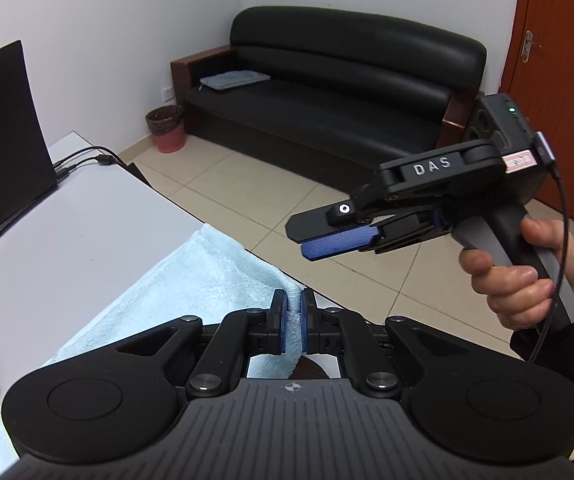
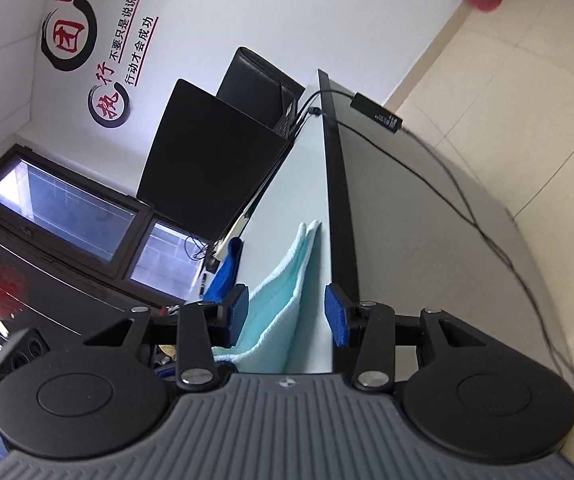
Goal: Fold towel
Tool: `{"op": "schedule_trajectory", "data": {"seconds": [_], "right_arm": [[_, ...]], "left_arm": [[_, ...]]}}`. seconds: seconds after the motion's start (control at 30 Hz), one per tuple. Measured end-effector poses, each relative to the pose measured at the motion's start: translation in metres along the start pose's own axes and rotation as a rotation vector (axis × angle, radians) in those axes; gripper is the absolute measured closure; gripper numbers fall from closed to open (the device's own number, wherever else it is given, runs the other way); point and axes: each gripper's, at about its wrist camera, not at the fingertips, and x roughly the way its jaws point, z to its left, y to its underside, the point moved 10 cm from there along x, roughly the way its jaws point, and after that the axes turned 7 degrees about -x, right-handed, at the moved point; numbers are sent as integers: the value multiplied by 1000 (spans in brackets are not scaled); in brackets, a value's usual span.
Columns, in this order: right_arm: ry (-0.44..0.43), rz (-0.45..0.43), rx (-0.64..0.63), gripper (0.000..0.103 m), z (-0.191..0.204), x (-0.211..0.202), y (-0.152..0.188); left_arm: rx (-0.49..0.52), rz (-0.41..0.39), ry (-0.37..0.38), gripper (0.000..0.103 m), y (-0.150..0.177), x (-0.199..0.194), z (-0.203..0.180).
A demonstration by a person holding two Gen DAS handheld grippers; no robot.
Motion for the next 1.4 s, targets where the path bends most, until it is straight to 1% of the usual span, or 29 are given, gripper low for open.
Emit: {"op": "schedule_trajectory", "data": {"seconds": [0.23, 0.37, 0.63, 0.67, 0.7, 0.73, 0.77, 0.8, 0.83, 0.87, 1.03, 1.13, 1.3, 1.4], "right_arm": [[22, 59, 43, 55, 3, 20, -4], [49, 76, 39, 56, 3, 33, -8], [121, 116, -36, 56, 10, 56, -19], [128, 127, -43, 57, 12, 60, -18], [133, 135, -48, 62, 13, 63, -18], [138, 141, -53, 70, 13, 66, -17], [144, 146, -53, 76, 13, 68, -17], [146, 151, -49, 86, 13, 70, -16], [146, 151, -46, 92, 13, 71, -16], [146, 145, -43, 94, 13, 71, -16], [144, 110, -72, 95, 27, 68, -17], [139, 88, -98, 95, 44, 65, -19], [120, 59, -131, 95, 73, 66, -20], [93, 47, -148, 96, 97, 73, -16]], "left_arm": [[5, -11, 33, 95, 0, -4, 1], [21, -17, 50, 95, 1, -5, -1], [2, -47, 68, 95, 0, -15, 3], [0, -53, 69, 95, 0, -17, 4], [-3, -57, 70, 95, -1, -19, 5], [-5, -61, 72, 95, 0, -21, 5], [-7, -64, 73, 95, 0, -23, 6], [-11, -68, 74, 95, 0, -25, 7], [-14, -72, 75, 95, 1, -28, 6], [-18, -76, 74, 95, 2, -31, 5], [-39, -103, 84, 95, 3, -44, 10], [-45, -128, 89, 95, 5, -56, 11], [-80, -192, 77, 95, 10, -85, 23], [-111, -231, 60, 95, 16, -105, 34]]}}
